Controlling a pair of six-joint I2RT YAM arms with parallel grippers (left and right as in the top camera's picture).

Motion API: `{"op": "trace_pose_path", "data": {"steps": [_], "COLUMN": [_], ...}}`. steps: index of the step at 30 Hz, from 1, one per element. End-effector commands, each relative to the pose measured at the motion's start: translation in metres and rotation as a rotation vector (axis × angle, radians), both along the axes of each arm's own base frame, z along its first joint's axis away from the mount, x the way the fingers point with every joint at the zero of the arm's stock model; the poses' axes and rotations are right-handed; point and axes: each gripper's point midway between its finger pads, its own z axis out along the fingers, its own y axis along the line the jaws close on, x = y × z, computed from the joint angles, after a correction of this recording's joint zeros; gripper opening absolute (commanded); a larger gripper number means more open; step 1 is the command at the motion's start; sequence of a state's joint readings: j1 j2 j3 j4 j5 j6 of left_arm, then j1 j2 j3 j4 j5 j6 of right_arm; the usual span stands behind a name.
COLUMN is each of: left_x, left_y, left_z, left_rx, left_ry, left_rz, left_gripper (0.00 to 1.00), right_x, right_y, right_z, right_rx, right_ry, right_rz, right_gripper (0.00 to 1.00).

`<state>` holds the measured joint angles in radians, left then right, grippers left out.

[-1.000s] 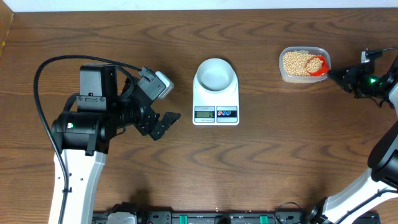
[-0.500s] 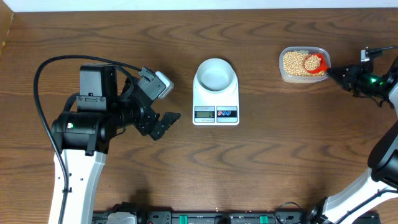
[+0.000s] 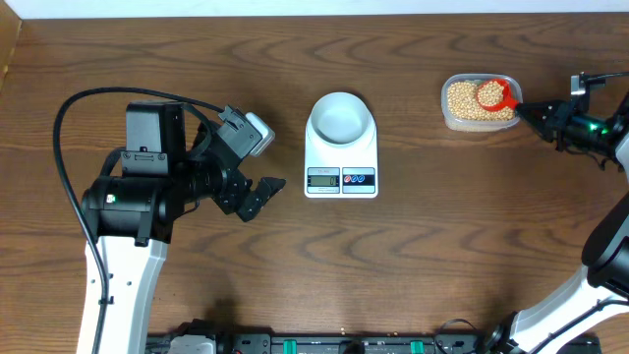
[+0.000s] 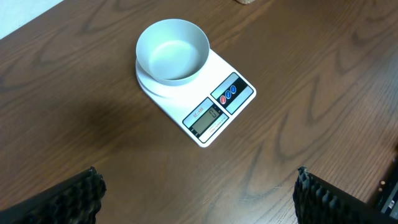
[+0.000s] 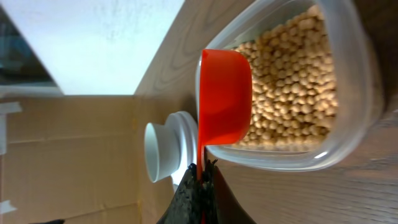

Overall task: Scoop item into bowl and weigh 50g on scale
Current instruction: 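Lift the filled red scoop and carry it left over the bowl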

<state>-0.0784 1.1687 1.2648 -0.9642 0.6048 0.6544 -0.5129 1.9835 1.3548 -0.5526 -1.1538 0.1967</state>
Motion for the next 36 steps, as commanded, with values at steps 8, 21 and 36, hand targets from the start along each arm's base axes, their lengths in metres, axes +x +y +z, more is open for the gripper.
{"op": "trace_pose_path", "data": {"steps": [8, 21, 36], "left_x": [0.001, 0.001, 0.001], "left_y": [-0.002, -0.002, -0.002], "left_z": [0.014, 0.014, 0.014], "left_rx": [-0.024, -0.024, -0.024], "left_ry": [-0.03, -0.03, -0.03], "left_rz": [-0.005, -0.005, -0.005], "left_gripper": [0.99, 0.99, 0.99], "right_x": [0.001, 0.013, 0.005], "right_y": [0.017, 0.081, 0.187], "right_z": [0.026, 0.037, 0.045], "right_rx": [0.126, 0.176, 0.198], "right_ry": [-0.087, -0.085, -0.096], "right_rz": [0.072, 0.206, 0.44], "right_gripper": [0.01, 0.01, 0.01]}}
